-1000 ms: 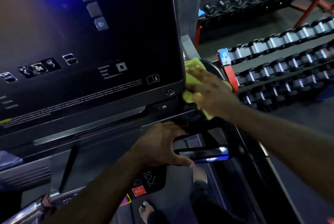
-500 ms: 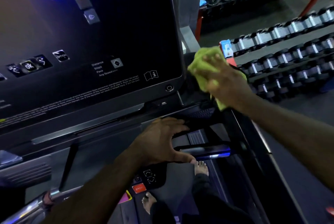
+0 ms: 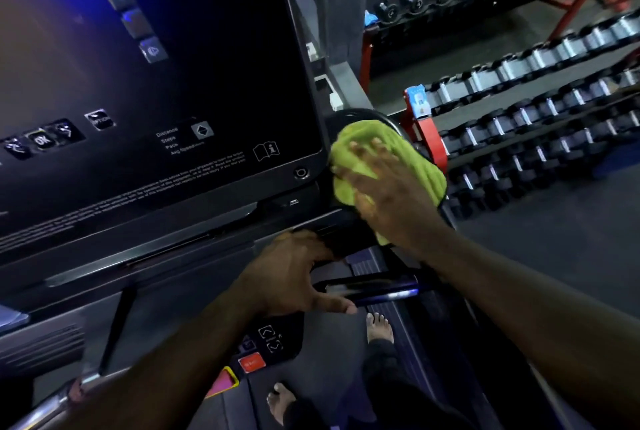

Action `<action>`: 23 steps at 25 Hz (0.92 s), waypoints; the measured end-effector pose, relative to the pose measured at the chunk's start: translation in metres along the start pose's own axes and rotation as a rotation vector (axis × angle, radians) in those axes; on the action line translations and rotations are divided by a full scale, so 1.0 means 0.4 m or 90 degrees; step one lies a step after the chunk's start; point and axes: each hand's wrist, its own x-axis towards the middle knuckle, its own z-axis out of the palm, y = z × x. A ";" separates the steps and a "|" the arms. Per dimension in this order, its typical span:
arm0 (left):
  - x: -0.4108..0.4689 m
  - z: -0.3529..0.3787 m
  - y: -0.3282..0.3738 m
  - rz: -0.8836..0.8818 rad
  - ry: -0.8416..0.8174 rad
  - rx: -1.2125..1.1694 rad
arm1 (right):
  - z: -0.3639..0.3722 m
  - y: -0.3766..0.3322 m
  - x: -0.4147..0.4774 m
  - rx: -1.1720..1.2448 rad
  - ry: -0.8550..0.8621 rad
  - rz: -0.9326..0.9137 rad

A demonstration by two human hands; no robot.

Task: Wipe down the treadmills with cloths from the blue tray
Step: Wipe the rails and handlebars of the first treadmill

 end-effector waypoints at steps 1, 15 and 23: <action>0.002 -0.001 0.000 0.003 -0.001 0.002 | -0.012 0.051 0.003 -0.003 0.000 0.015; 0.010 0.009 0.007 0.001 -0.011 0.033 | -0.027 0.119 0.113 0.105 0.015 0.217; 0.003 -0.008 0.020 0.009 -0.037 0.100 | 0.023 -0.123 -0.076 -0.030 -0.045 0.148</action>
